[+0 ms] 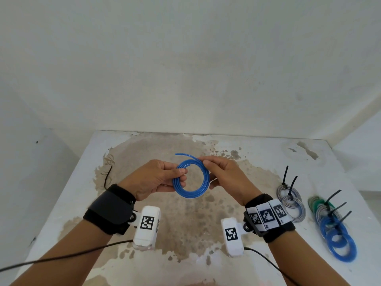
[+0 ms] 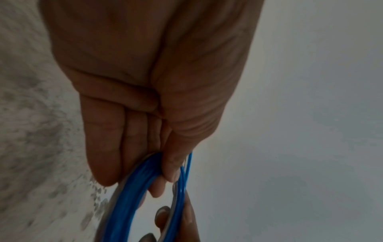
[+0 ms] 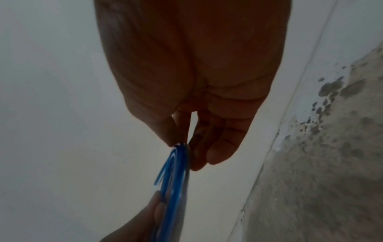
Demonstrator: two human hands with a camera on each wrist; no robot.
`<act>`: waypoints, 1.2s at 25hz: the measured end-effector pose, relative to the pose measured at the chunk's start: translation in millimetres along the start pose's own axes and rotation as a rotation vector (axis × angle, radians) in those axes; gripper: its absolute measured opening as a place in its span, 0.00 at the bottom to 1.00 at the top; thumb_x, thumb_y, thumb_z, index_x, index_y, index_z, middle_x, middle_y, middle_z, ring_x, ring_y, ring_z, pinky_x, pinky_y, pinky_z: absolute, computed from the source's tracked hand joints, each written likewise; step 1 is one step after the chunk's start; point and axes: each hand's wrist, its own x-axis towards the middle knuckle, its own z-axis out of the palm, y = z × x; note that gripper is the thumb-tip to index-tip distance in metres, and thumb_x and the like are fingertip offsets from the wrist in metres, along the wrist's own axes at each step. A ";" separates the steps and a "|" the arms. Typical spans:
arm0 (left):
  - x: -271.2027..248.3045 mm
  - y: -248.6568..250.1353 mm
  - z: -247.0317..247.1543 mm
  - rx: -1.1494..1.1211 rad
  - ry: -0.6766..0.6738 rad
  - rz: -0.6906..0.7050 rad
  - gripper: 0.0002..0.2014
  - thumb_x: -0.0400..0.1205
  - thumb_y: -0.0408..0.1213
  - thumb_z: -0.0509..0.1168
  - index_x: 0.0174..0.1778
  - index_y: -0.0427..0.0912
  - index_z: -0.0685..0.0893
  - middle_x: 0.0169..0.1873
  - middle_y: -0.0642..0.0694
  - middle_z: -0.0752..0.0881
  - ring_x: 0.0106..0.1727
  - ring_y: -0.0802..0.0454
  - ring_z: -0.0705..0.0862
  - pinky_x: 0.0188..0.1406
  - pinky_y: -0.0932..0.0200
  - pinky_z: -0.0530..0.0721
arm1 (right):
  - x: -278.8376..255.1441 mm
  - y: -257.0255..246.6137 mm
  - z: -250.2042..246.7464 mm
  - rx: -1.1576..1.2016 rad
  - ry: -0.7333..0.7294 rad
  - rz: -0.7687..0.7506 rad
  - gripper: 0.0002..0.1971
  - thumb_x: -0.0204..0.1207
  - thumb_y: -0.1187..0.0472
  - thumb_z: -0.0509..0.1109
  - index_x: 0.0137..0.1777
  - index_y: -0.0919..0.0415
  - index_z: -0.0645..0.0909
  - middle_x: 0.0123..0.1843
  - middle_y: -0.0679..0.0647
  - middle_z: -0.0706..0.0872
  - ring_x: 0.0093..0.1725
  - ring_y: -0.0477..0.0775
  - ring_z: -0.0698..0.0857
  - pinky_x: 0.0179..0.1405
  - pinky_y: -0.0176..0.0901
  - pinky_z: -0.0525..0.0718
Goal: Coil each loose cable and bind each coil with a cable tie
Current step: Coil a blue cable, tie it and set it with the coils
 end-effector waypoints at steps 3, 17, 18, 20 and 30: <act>1.4 0.9 2.6 0.054 0.012 0.004 0.12 0.83 0.38 0.70 0.57 0.34 0.90 0.44 0.41 0.92 0.47 0.49 0.91 0.53 0.57 0.91 | -1.6 3.9 -1.4 -0.146 0.012 -0.040 0.13 0.88 0.58 0.66 0.66 0.43 0.88 0.43 0.43 0.92 0.38 0.47 0.87 0.38 0.39 0.88; 13.6 -7.5 11.2 0.299 0.149 0.099 0.11 0.92 0.38 0.55 0.54 0.40 0.82 0.35 0.49 0.74 0.31 0.57 0.72 0.46 0.50 0.86 | -5.7 7.3 16.2 -0.045 -0.030 -0.005 0.17 0.88 0.60 0.66 0.74 0.46 0.82 0.55 0.48 0.94 0.46 0.52 0.95 0.38 0.46 0.93; 14.4 -7.3 12.0 0.299 0.161 0.086 0.11 0.91 0.38 0.55 0.53 0.40 0.81 0.36 0.48 0.72 0.32 0.56 0.71 0.44 0.51 0.84 | -5.7 8.1 18.0 -0.064 -0.017 -0.011 0.17 0.88 0.60 0.66 0.74 0.48 0.83 0.55 0.48 0.94 0.45 0.52 0.95 0.38 0.46 0.93; 16.0 -7.9 16.2 0.213 0.185 0.045 0.12 0.91 0.43 0.55 0.51 0.41 0.80 0.35 0.49 0.70 0.31 0.55 0.68 0.42 0.51 0.81 | -6.2 9.4 20.1 -0.132 0.015 -0.018 0.16 0.88 0.61 0.66 0.73 0.49 0.84 0.52 0.47 0.94 0.43 0.50 0.95 0.36 0.46 0.93; 19.3 -21.9 43.8 0.112 0.356 0.052 0.16 0.89 0.43 0.53 0.41 0.42 0.80 0.31 0.51 0.73 0.32 0.53 0.70 0.33 0.53 0.75 | -20.7 15.7 16.0 -0.233 0.049 0.003 0.15 0.87 0.53 0.68 0.71 0.45 0.85 0.46 0.43 0.94 0.44 0.44 0.93 0.33 0.39 0.89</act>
